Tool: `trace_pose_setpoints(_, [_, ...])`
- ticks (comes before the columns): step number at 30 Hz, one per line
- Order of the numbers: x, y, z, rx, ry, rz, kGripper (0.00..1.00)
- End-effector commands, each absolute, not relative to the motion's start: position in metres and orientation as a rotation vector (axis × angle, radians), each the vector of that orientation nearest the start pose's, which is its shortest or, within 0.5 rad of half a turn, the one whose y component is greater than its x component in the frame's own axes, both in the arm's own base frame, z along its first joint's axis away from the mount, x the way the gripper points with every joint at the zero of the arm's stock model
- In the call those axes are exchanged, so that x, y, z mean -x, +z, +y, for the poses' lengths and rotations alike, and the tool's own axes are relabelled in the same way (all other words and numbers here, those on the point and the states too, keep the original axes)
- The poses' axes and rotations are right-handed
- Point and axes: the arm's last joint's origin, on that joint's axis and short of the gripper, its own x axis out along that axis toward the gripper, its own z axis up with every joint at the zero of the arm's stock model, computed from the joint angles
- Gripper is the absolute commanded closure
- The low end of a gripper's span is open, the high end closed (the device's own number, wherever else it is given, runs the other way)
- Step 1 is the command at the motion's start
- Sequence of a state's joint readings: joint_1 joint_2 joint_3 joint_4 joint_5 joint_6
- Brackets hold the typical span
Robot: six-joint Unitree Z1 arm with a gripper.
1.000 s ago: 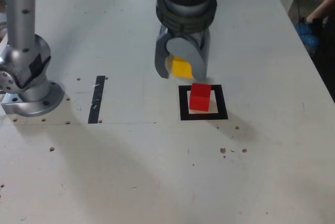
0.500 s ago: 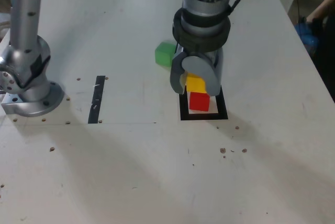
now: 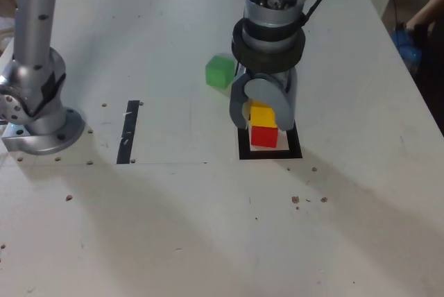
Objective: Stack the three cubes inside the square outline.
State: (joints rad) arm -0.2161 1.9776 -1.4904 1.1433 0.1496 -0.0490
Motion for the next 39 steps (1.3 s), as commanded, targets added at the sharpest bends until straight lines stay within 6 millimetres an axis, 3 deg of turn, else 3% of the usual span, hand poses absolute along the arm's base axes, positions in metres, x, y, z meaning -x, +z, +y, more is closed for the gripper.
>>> trace_pose_setpoints(1, [-0.345, 0.254, -0.068, -0.259, -0.011, 1.603, 0.68])
trace_pose_setpoints(6, [-0.346, 0.252, -0.068, -0.261, -0.009, 1.603, 0.61])
trace_pose_setpoints(14, [-0.345, 0.253, -0.067, -0.273, 0.001, 1.605, 0.11])
trace_pose_setpoints(17, [-0.344, 0.256, -0.066, -0.284, 0.011, 1.602, 0.02])
trace_pose_setpoints(22, [-0.336, 0.268, -0.063, -0.298, 0.026, 1.597, 0.01])
trace_pose_setpoints(27, [-0.312, 0.294, -0.051, -0.327, 0.075, 1.604, 0.01])
trace_pose_setpoints(34, [-0.261, 0.310, 0.011, -0.327, 0.172, 1.641, 0.01])
trace_pose_setpoints(39, [-0.246, 0.303, 0.049, -0.392, 0.196, 1.655, 0.01])
